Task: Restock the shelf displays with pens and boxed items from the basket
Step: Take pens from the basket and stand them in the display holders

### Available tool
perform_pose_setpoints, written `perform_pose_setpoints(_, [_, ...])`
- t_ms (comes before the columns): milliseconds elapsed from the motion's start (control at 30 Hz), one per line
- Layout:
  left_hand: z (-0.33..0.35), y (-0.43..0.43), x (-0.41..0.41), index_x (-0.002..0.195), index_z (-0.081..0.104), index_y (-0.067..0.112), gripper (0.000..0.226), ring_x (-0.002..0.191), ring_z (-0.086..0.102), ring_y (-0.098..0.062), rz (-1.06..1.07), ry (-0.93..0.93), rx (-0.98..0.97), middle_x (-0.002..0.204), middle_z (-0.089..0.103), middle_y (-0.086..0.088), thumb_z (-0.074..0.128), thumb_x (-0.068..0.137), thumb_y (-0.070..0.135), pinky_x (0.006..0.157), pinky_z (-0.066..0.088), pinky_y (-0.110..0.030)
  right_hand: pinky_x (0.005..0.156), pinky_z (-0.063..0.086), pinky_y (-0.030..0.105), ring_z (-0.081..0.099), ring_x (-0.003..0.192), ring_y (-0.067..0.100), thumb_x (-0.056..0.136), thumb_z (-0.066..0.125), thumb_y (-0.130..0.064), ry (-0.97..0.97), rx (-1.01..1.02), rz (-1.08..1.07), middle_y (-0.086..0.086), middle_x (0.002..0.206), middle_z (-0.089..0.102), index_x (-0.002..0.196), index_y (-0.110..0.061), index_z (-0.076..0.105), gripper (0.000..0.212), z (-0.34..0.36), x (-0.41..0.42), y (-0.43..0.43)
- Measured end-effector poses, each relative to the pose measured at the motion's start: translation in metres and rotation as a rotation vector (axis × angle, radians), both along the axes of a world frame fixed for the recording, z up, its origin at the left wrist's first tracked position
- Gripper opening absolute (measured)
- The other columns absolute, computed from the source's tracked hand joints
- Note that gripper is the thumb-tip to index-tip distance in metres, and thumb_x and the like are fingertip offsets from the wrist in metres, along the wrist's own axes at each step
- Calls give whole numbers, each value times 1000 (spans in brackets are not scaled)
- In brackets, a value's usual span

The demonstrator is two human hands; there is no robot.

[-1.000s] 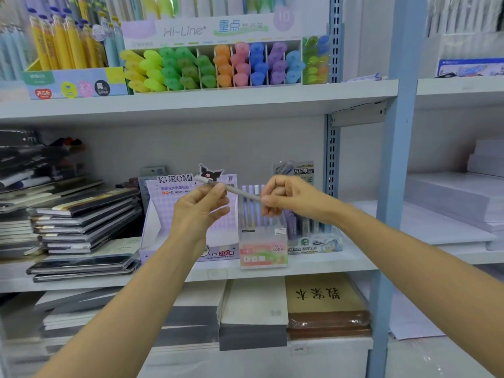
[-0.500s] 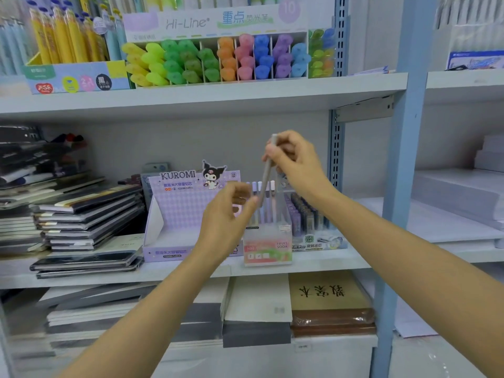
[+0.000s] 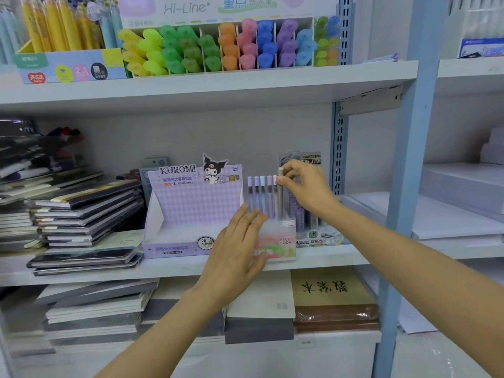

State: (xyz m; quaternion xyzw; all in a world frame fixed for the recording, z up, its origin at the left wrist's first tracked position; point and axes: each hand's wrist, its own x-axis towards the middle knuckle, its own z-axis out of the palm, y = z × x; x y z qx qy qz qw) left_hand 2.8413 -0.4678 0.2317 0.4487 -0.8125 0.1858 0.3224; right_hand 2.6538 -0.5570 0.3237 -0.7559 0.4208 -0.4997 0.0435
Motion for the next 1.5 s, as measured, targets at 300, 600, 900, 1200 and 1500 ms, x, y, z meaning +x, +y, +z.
perform_pose_setpoints(300, [-2, 1, -3, 150, 29, 16, 60, 150, 1, -14, 3, 31, 5, 157, 27, -1, 50, 97, 33, 114, 23, -32, 87, 52, 36, 68, 86, 13, 91, 66, -23, -52, -11, -12, 1, 85, 74, 99, -8, 67, 17, 0, 2, -3])
perform_pose_setpoints(600, [-2, 0, -2, 149, 29, 17, 60, 150, 1, -13, 6, 26, 6, 157, 27, -1, 52, 96, 31, 113, 23, -31, 77, 53, 37, 67, 78, 18, 90, 67, -25, 49, 4, -12, 3, 78, 73, 106, -13, 59, 22, -1, 5, -7])
perform_pose_setpoints(900, [-3, 0, -2, 151, 27, 17, 61, 150, -1, -12, -1, 25, 21, 156, 27, 0, 51, 96, 30, 112, 30, -33, 85, 46, 36, 51, 102, 18, 93, 63, -26, 201, -132, -157, 0, 100, 67, 100, -14, 68, 15, -8, 0, -17])
perform_pose_setpoints(1200, [-19, 25, 4, 146, 38, 10, 57, 139, 29, -31, 15, 121, -155, 148, 35, -13, 53, 92, 23, 113, 26, -42, 70, 42, 18, 55, 76, 8, 95, 58, -12, 8, -241, 162, 2, 92, 64, 100, -6, 68, 13, -32, 12, 68])
perform_pose_setpoints(1500, [-211, 70, 51, 106, 61, 7, 31, 96, 51, -28, 71, 192, 170, 103, 61, -11, 57, 76, 0, 80, 39, -37, 62, 51, 39, 59, 61, 14, 97, 56, -21, 285, 407, 443, 0, 71, 67, 87, -10, 70, 21, -225, 59, 122])
